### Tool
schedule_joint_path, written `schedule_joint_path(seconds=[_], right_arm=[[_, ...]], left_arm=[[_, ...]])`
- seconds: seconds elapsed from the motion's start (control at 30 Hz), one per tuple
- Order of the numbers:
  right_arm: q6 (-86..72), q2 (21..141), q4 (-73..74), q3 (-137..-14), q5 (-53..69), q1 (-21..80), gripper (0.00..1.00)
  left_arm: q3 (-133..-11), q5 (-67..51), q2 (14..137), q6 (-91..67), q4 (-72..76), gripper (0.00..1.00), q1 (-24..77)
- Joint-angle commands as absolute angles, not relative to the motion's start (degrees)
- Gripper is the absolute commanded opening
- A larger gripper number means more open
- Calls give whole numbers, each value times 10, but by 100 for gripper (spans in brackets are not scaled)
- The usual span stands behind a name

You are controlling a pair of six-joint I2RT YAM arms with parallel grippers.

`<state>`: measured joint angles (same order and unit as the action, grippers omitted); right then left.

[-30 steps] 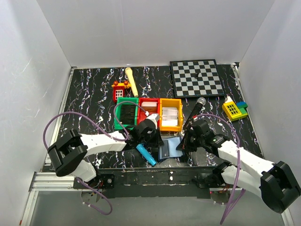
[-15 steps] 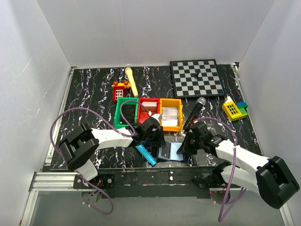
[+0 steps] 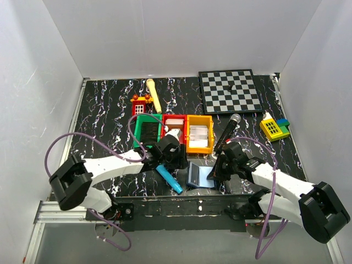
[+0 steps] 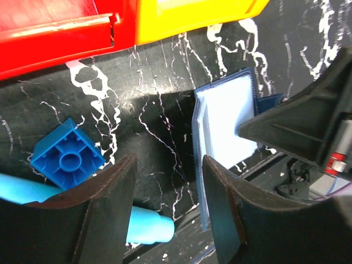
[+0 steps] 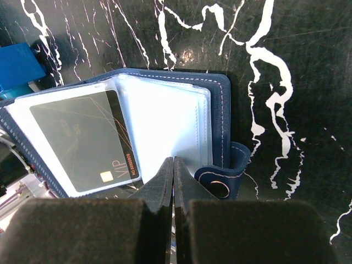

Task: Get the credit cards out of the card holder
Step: Place the card holder at the corner of the board.

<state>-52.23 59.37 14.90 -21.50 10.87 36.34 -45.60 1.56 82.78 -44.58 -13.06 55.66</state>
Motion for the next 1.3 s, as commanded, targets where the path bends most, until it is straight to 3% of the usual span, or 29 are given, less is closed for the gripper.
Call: schedule_joint_path(seconds=[0.0, 0.23, 0.6, 1.27], right_arm=[[-505, 605, 170, -230, 87, 360, 1], [-497, 607, 172, -236, 84, 360, 1], [-496, 610, 176, -238, 81, 360, 1], [-490, 610, 177, -243, 85, 360, 1]], left_arm=[[-447, 58, 741, -444, -165, 51, 555], [-424, 0, 668, -454, -74, 51, 555], [-546, -110, 826, -425, -46, 37, 598], [-509, -22, 886, -460, -150, 21, 614]])
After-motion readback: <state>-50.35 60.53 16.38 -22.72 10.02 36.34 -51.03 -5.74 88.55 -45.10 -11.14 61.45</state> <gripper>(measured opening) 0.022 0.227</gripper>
